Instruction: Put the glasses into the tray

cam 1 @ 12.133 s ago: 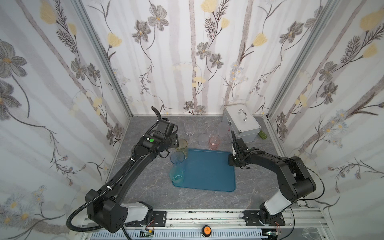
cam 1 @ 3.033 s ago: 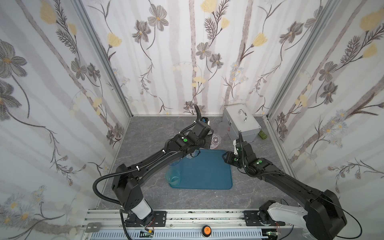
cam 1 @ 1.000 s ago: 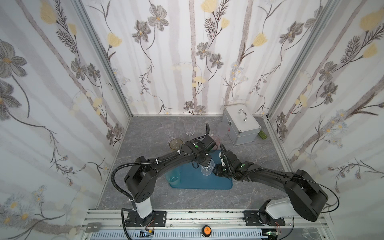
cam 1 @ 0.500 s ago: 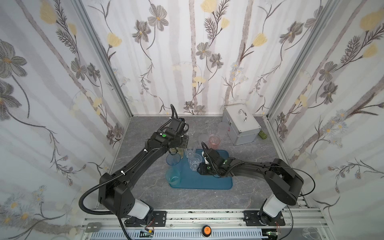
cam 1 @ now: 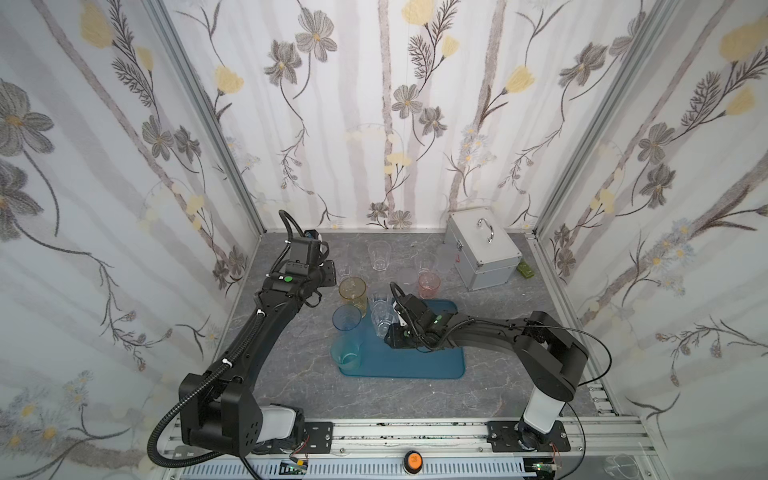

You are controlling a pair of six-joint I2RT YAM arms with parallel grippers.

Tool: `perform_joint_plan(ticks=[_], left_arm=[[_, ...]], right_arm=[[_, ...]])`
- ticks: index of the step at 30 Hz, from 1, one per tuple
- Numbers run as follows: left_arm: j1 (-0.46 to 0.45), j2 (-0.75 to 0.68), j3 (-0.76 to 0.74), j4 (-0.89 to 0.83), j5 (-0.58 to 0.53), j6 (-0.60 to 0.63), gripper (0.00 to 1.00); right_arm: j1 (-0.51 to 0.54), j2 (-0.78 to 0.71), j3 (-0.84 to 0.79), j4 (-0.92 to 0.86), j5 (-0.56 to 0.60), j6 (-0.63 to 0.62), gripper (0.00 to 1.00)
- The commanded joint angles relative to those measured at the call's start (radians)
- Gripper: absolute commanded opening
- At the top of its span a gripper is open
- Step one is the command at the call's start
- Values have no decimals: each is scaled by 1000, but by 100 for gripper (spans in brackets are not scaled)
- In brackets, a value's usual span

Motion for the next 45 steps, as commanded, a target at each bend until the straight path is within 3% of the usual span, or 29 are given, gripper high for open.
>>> perform_joint_plan(ticks=[1, 7, 13, 29, 36, 45], left_arm=[[14, -29, -46, 138, -46, -44, 48], [58, -59, -176, 304, -67, -105, 60], [86, -87, -242, 356, -74, -103, 68], [91, -71, -265, 387, -48, -109, 68], [93, -73, -270, 389, -49, -115, 69], [96, -31, -197, 378, 40, -143, 67]], right_arm=[[-15, -43, -23, -40, 16, -30, 43], [-119, -94, -83, -22, 48, -40, 43], [-138, -17, -2, 26, 69, -30, 43], [-44, 94, 69, 48, 62, -5, 43], [-55, 49, 46, 32, 75, -18, 43], [-86, -80, 7, -11, 89, -33, 43]])
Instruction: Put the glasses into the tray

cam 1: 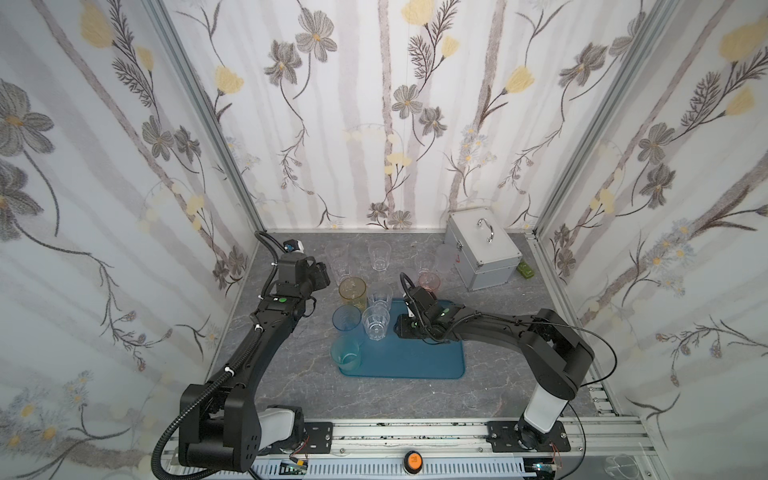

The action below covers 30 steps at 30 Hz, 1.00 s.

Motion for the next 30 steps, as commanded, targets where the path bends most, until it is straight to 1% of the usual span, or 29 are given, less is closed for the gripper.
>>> perform_joint_plan(ticks=[1, 3, 6, 8, 12, 13, 14, 17, 21, 25, 28, 30], left_arm=[[3, 26, 28, 17, 47, -23, 66], [1, 16, 30, 13, 67, -40, 66], [2, 3, 15, 15, 39, -45, 66], [2, 11, 4, 14, 16, -23, 66], [7, 33, -16, 14, 21, -8, 66], [8, 35, -16, 14, 24, -6, 66], [13, 39, -16, 14, 28, -6, 66], [26, 39, -15, 16, 39, -13, 66], [33, 47, -18, 16, 45, -19, 66], [42, 67, 4, 6, 43, -54, 66], [41, 112, 62, -23, 50, -77, 66], [42, 168, 108, -27, 39, -93, 66]], right_arm=[[-3, -59, 17, -14, 29, -13, 43], [-35, -88, 53, -45, 46, -26, 44], [-35, -92, 133, -97, 82, -61, 44], [-32, -59, 208, -144, 90, -96, 44], [-17, 32, 375, -250, 130, -153, 45], [-17, 47, 402, -260, 141, -163, 45], [14, 62, 432, -267, 154, -177, 45], [23, 103, 504, -308, 175, -196, 45], [25, 133, 531, -308, 154, -201, 45], [23, 134, 535, -313, 164, -197, 45], [15, 115, 517, -308, 170, -193, 45], [7, 100, 499, -301, 171, -193, 45]])
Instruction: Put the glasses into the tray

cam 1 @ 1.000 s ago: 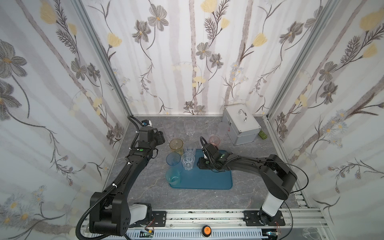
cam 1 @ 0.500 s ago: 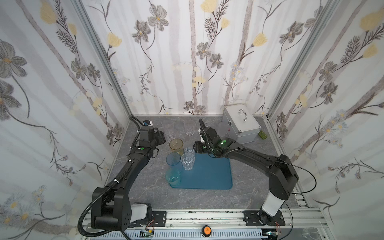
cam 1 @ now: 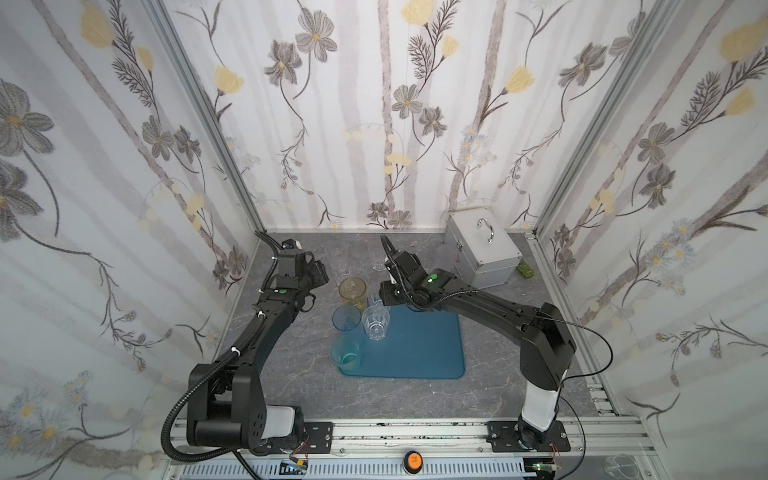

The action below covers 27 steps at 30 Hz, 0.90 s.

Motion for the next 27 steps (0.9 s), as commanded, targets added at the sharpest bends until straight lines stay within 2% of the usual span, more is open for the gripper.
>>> perform_joint_plan(ticks=[1, 9, 15, 27], left_arm=[[1, 76, 65, -4, -10, -41, 65], [1, 404, 331, -5, 9, -56, 63], [1, 585, 512, -42, -26, -12, 59], [-2, 737, 582, -72, -56, 49, 39]], right_arm=[[-13, -31, -22, 16, 18, -6, 45], [-21, -107, -137, 60, 6, 5, 46], [-59, -152, -236, 100, -2, 12, 46], [-76, -176, -272, 127, -19, 15, 46]])
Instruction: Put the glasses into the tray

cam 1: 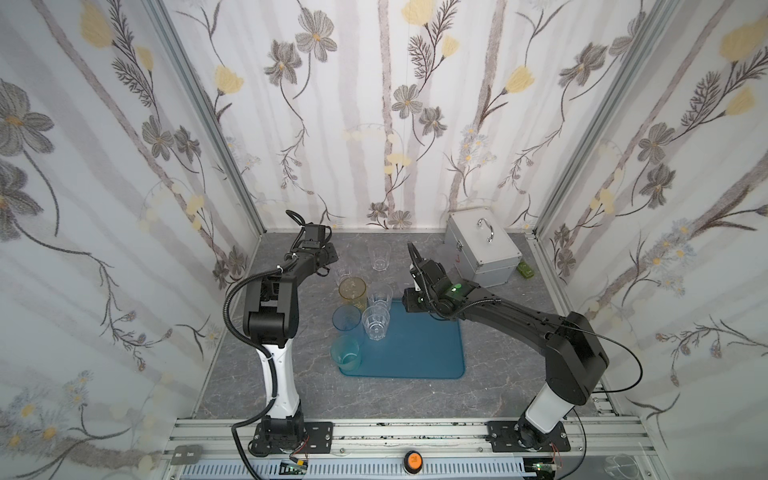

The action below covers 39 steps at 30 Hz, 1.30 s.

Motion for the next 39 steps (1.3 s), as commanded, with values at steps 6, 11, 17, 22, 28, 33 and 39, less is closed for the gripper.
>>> perform_joint_plan(ticks=[6, 11, 17, 22, 28, 33, 39], left_arm=[[0, -3, -4, -13, -43, 19, 21], [3, -26, -20, -12, -43, 21, 4], [8, -83, -46, -13, -66, 19, 0], [11, -215, -64, -13, -96, 19, 0], [-90, -432, -81, -30, -189, 67, 0], [-260, -544, -90, -103, -195, 33, 0], [-482, -560, -148, -114, -125, -96, 0]], right_arm=[[3, -29, -39, 70, -19, 26, 46], [5, -38, -70, 81, -24, 32, 46], [5, -41, -59, 80, -24, 31, 46], [5, -51, -39, 73, -20, 29, 45], [2, -99, -28, 72, 12, 42, 45], [-7, -220, -14, 46, 70, 54, 45], [-2, -395, -11, 16, 174, 64, 46]])
